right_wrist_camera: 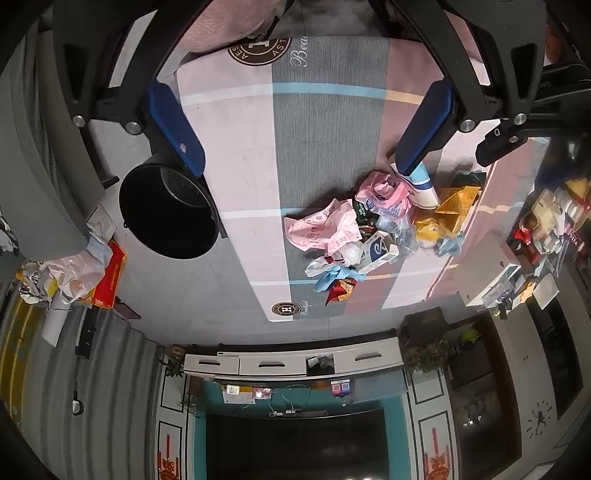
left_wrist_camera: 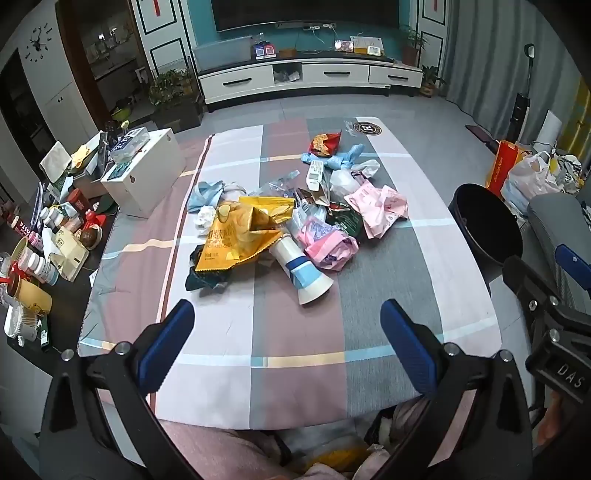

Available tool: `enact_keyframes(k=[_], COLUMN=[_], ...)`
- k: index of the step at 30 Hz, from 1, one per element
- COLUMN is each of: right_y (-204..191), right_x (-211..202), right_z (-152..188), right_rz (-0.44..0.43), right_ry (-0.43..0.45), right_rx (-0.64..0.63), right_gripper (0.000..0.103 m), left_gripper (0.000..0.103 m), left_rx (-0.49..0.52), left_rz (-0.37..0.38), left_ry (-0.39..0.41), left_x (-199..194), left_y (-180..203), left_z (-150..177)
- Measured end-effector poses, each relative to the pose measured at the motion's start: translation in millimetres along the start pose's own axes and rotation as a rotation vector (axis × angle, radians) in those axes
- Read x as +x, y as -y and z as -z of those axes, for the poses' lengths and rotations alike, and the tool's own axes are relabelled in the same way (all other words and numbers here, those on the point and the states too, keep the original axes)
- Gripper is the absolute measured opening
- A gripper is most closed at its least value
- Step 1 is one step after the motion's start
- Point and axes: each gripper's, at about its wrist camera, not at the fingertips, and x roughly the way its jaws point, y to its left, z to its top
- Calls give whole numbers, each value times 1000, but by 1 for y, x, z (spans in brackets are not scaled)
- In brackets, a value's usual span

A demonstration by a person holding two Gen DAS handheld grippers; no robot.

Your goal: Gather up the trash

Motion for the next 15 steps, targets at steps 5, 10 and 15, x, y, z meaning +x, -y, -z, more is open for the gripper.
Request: enact_keyframes(k=[5, 10, 15], right_y=[1, -3, 0], right_x=[1, -1, 1], right_z=[-1, 2, -2], right_rz=[3, 6, -1], right_ry=[0, 7, 0], right_rx=[5, 1, 6], right_gripper=[100, 100, 100], left_gripper=[100, 100, 100], left_rx=[9, 6, 8], left_rz=[0, -5, -5], left_ry=[2, 13, 13], left_x=[3, 1, 1], left_y=[-3, -1, 2], left_z=[-1, 1, 0])
